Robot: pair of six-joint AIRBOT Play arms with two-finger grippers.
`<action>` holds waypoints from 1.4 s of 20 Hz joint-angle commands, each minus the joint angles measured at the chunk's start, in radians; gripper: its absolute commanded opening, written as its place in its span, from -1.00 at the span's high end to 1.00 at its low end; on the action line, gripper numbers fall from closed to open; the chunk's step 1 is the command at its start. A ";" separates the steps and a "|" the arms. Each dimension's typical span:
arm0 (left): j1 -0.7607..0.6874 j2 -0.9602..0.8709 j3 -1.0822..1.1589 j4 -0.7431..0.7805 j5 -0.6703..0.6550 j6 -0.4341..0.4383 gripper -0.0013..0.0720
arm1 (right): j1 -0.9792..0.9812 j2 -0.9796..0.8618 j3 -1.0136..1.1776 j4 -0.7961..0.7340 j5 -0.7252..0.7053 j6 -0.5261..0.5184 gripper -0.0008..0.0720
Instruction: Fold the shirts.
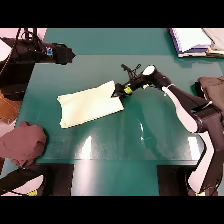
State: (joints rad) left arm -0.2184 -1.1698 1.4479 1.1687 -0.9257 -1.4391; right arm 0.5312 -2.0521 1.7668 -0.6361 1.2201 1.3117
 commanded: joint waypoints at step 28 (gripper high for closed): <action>-0.211 0.000 -0.001 -0.025 0.051 -0.055 0.89 | -1.105 0.439 0.122 -0.167 -0.131 0.010 0.93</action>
State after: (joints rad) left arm -0.4294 -1.1698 1.4467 1.1435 -0.8745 -1.4887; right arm -0.5545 -1.6325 1.8877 -0.8524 1.1442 1.3518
